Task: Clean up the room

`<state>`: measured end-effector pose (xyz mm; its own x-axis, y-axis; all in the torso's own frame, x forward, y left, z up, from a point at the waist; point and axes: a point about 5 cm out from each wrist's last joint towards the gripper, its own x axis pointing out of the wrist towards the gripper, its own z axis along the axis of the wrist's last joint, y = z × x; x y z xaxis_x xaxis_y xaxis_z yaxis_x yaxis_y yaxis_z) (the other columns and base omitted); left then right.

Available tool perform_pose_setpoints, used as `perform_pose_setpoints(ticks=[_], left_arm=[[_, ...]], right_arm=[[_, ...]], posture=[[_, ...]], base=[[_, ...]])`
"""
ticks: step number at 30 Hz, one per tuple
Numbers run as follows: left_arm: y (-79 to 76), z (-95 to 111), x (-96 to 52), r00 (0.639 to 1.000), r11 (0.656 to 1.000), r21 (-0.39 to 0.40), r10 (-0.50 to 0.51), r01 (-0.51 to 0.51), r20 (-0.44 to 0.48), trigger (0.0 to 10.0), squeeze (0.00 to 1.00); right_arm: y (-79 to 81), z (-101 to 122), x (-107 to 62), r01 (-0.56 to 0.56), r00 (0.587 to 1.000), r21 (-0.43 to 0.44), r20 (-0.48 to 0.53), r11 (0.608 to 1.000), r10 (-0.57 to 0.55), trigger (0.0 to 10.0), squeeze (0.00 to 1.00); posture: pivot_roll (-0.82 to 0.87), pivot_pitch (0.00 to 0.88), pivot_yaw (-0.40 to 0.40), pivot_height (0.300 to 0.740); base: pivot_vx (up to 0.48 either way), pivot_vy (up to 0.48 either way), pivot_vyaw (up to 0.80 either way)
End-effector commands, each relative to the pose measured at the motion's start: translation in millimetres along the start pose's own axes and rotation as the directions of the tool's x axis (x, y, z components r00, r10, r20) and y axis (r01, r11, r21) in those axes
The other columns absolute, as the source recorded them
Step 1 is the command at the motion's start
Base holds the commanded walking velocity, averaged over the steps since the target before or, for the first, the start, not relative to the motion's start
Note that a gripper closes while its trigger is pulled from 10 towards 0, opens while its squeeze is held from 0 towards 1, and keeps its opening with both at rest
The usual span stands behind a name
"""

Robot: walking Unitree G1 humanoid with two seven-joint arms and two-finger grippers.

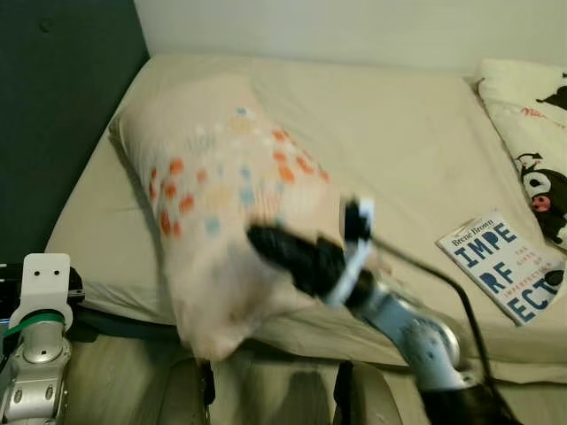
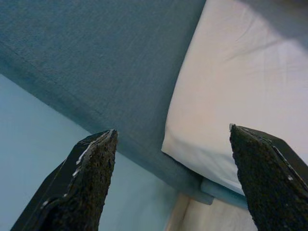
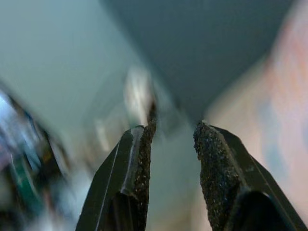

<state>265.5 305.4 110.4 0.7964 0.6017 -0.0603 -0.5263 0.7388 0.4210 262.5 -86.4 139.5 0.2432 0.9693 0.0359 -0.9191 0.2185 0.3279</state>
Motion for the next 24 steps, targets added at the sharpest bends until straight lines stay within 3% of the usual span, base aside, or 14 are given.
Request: perform_pose_setpoints(ticks=[1,2,6,9,11,12,14,17,19,20,21,22,23,24], left_arm=[[-0.8,-4.8,-2.5,1.000,1.000,0.011,0.006,-0.005,-0.021,10.0,0.00],[-3.5,-4.1,-3.2,1.000,1.000,0.009,0.001,-0.001,-0.020,10.0,0.00],[-4.7,-3.0,-2.5,1.000,1.000,0.008,0.000,0.000,-0.017,10.0,0.00],[-5.4,-1.6,-0.7,1.000,1.000,0.007,-0.002,0.003,-0.013,10.0,0.00],[-8.1,-1.0,-0.1,1.000,1.000,-0.006,-0.019,0.019,-0.012,10.0,0.00],[-8.1,-1.0,-0.1,1.000,1.000,-0.006,-0.019,0.019,-0.012,10.0,0.00],[-17.9,0.8,-1.8,0.996,0.995,-0.053,-0.089,0.090,0.007,10.0,0.00],[-28.5,1.3,-7.3,0.988,0.988,-0.020,-0.151,0.152,0.031,10.0,0.00],[-31.9,-1.4,-8.8,0.986,0.986,-0.021,-0.164,0.164,0.022,10.0,0.00],[-31.9,-1.4,-8.8,0.986,0.986,-0.021,-0.164,0.164,0.022,10.0,0.00],[-36.0,-2.9,-11.0,0.984,0.984,-0.019,-0.179,0.179,0.016,10.0,0.00],[-37.7,-2.8,-12.0,0.982,0.982,-0.016,-0.188,0.189,0.017,10.0,0.00],[-37.7,-2.8,-12.0,0.982,0.982,-0.016,-0.188,0.189,0.017,10.0,0.00],[-39.6,-2.7,-12.7,0.979,0.979,-0.014,-0.202,0.202,0.019,10.0,0.00]], right_arm=[[4.2,-23.6,-0.6,-0.047,0.988,-0.026,-0.151,0.999,0.042,10.0,0.00],[5.1,-36.7,-13.3,-0.033,0.969,-0.019,-0.246,0.999,0.028,10.0,0.00],[1.1,-29.6,-20.5,0.027,0.975,0.015,-0.222,1.000,-0.023,10.0,0.00],[-16.6,-2.6,-21.2,0.143,0.989,0.035,-0.035,0.989,-0.142,10.0,0.00],[-31.5,26.4,-23.2,0.207,0.955,0.117,0.191,0.971,-0.227,10.0,0.00],[-31.5,26.4,-23.2,0.207,0.955,0.117,0.191,0.971,-0.227,10.0,0.00],[-38.3,49.6,-27.6,0.181,0.903,0.173,0.361,0.968,-0.234,10.0,0.00],[-59.5,51.5,-27.9,0.366,0.857,0.130,0.338,0.922,-0.388,10.0,0.00],[-79.5,39.7,-27.1,0.579,0.790,0.042,0.219,0.815,-0.573,10.0,0.00],[-79.5,39.7,-27.1,0.579,0.790,0.042,0.219,0.815,-0.573,10.0,0.00],[-97.5,26.1,-33.0,0.744,0.663,-0.020,0.147,0.667,-0.734,10.0,0.00],[-103.2,21.3,-37.0,0.792,0.608,-0.034,0.135,0.609,-0.783,10.0,0.00],[-103.2,21.3,-37.0,0.792,0.608,-0.034,0.135,0.609,-0.783,10.0,0.00],[-110.9,15.4,-43.8,0.854,0.521,-0.054,0.121,0.518,-0.845,10.0,0.00]], posture=[[0.15,0.090,0.031,0.571],[0.15,0.088,0.031,0.571],[0.15,0.084,0.033,0.571],[0.15,0.079,0.035,0.571],[0.16,0.076,0.031,0.571],[0.16,0.076,0.031,0.571],[0.16,0.075,0.030,0.571],[0.16,0.073,0.033,0.571],[0.16,0.074,0.037,0.571],[0.16,0.074,0.037,0.571],[0.16,0.078,0.036,0.571],[0.17,0.081,0.035,0.571],[0.17,0.081,0.035,0.571],[0.17,0.084,0.034,0.571]], base=[[0.000,0.000,0.00],[0.000,0.000,0.00],[0.000,0.000,0.00],[0.000,0.000,0.00],[0.000,0.000,0.00],[0.000,0.000,0.00],[0.000,0.000,0.00],[0.000,0.000,0.00],[0.000,0.000,0.00],[0.000,0.000,0.00],[0.000,0.000,0.00],[0.000,0.000,0.00],[0.000,0.000,0.00],[0.000,0.000,0.00]])
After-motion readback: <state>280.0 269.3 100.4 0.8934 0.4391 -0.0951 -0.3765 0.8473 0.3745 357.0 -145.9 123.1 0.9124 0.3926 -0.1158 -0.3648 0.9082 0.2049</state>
